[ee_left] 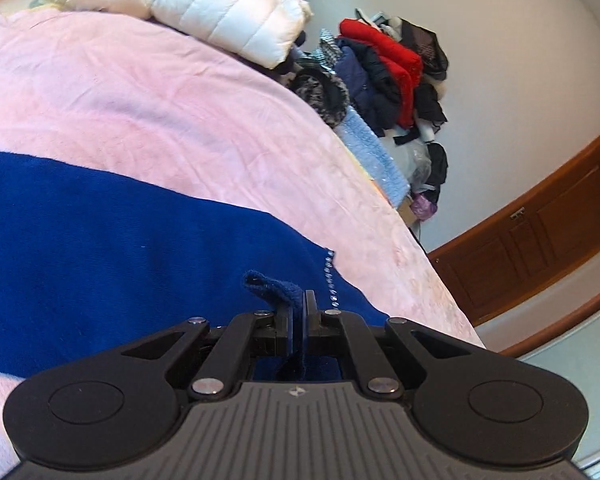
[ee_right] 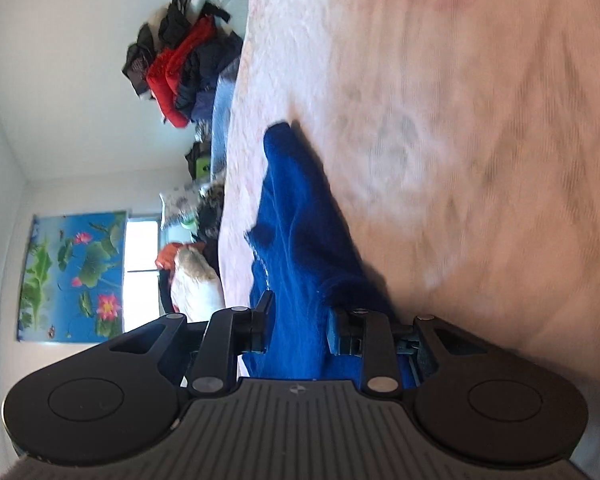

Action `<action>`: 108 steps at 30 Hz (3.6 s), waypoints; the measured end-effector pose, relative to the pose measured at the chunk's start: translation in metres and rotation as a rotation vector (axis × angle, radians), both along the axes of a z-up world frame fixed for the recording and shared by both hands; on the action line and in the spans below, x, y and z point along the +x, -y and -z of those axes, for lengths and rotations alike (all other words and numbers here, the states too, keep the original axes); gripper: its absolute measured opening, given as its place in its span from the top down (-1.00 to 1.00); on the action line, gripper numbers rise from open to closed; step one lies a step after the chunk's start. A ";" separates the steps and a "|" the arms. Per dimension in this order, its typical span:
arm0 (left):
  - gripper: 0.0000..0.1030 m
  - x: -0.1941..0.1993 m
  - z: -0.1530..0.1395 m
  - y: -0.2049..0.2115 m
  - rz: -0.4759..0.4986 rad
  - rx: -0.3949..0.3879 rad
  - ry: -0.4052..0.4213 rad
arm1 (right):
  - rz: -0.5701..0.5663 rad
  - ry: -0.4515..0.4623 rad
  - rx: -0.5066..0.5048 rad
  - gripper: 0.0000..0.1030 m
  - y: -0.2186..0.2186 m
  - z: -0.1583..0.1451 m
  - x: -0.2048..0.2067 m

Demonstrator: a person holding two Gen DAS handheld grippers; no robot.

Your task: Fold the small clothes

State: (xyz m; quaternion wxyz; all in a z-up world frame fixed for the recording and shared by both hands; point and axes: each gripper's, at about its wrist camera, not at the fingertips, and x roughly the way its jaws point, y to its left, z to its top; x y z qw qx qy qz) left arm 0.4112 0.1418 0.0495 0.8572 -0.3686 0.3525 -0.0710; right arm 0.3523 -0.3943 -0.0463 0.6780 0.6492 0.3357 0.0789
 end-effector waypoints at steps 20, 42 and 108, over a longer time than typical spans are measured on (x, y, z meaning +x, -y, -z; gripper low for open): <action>0.93 -0.003 0.020 -0.015 0.041 0.050 -0.139 | -0.331 0.112 -0.761 -0.06 -0.029 -0.063 0.141; -0.32 -0.023 0.023 -0.037 0.147 -0.032 -0.165 | -0.356 0.192 -0.995 -0.19 -0.060 -0.078 0.119; 0.81 -0.184 -0.023 -0.165 -0.633 0.476 0.128 | -0.526 0.417 -1.292 -0.78 -0.113 -0.057 0.062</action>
